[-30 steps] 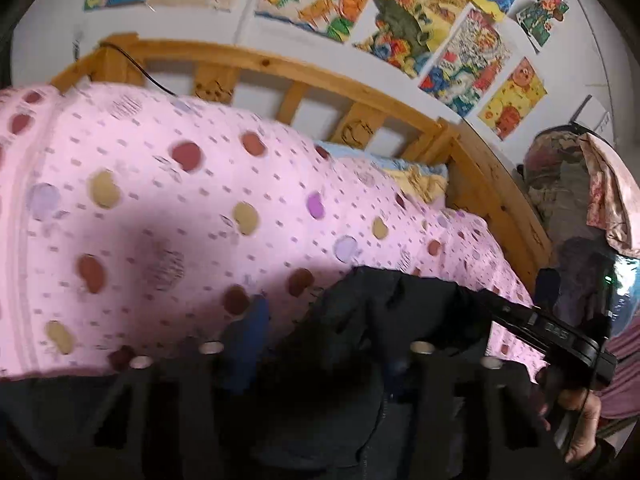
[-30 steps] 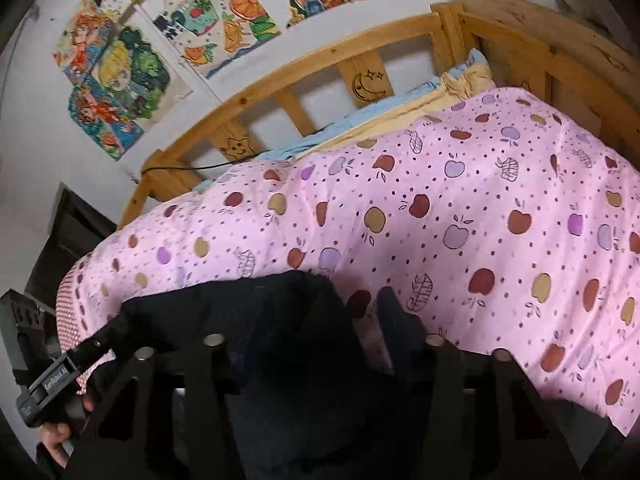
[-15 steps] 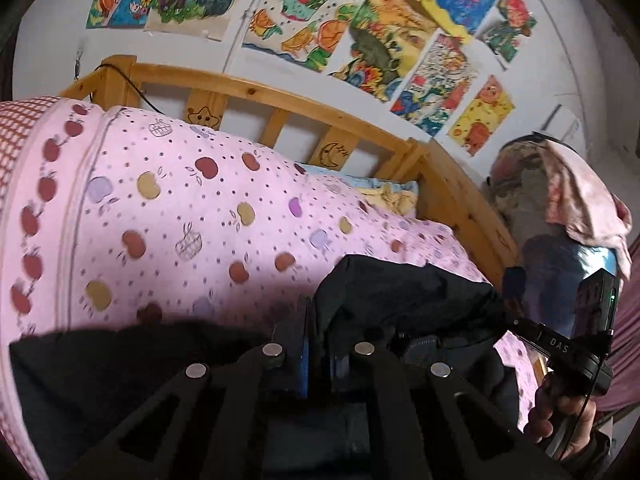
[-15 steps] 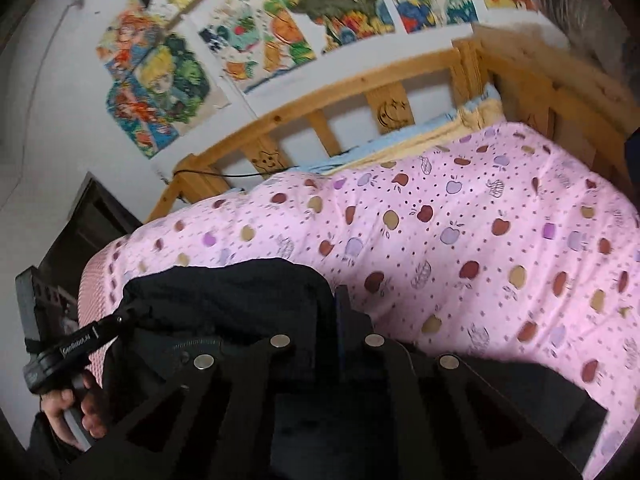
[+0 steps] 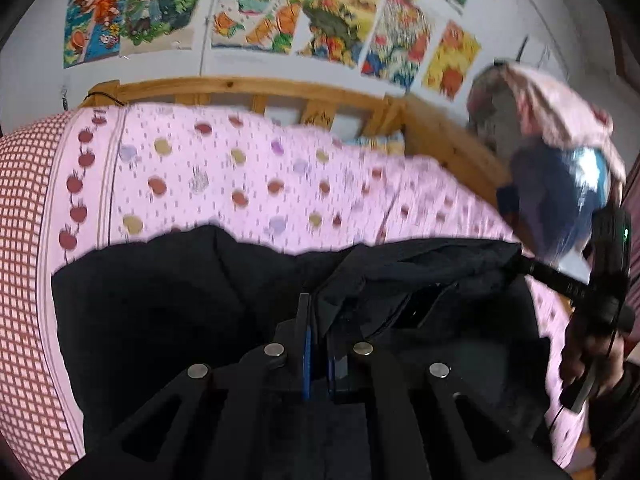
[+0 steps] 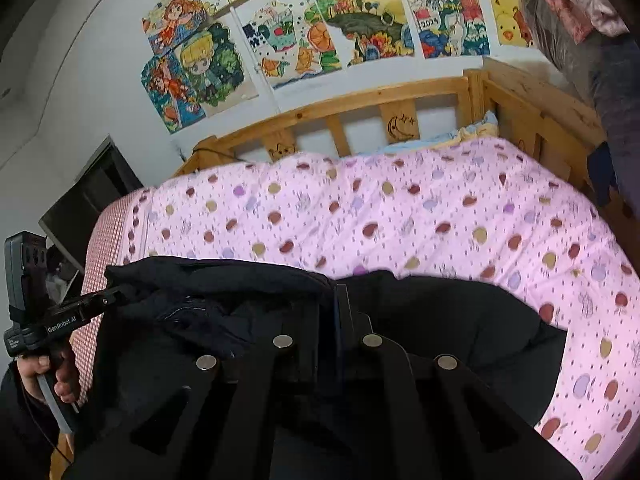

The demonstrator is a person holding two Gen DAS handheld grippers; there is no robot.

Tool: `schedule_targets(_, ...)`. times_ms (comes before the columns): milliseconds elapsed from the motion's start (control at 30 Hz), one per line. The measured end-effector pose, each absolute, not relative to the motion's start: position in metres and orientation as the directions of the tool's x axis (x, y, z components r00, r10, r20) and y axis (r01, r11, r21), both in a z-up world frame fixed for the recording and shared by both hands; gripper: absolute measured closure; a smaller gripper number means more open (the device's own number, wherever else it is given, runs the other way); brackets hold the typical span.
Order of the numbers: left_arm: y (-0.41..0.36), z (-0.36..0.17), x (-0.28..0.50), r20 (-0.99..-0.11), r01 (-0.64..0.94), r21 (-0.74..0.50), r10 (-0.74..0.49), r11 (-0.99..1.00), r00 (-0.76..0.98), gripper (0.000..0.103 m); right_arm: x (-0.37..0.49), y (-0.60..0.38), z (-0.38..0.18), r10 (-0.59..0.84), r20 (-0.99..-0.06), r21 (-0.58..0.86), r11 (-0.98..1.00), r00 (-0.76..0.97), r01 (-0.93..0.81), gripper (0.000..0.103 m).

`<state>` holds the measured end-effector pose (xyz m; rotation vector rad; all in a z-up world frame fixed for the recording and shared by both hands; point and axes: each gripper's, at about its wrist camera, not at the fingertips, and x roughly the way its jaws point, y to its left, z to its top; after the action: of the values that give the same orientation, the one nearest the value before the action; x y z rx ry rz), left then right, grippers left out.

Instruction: Fold large clothes

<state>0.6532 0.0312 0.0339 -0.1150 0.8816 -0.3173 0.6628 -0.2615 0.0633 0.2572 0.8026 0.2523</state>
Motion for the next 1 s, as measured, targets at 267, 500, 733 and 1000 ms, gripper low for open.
schedule_targets(267,0.009,-0.017,0.655,-0.847,0.25,-0.08,-0.198,0.965,0.493,0.098,0.651,-0.25,0.012,0.267,-0.767,0.236,0.963,0.583,-0.131,0.098)
schedule_targets(500,0.01,-0.018,0.648,-0.815,0.294,-0.051,-0.209,0.955,0.54,0.096,0.653,-0.237,-0.008,0.216,-0.8,0.161,0.976,0.561,-0.146,0.095)
schedule_targets(733,0.035,0.014,0.64,-0.722,0.297,-0.136,-0.3,0.945,0.624,0.081,0.641,-0.255,0.035,0.291,-0.717,0.229,0.957,0.633,-0.18,0.075)
schedule_targets(1000,0.043,0.05,0.665,-0.601,0.318,-0.261,-0.411,0.912,0.686,0.069,0.709,-0.261,0.063,0.388,-0.62,0.408,0.902,0.682,-0.143,0.075)
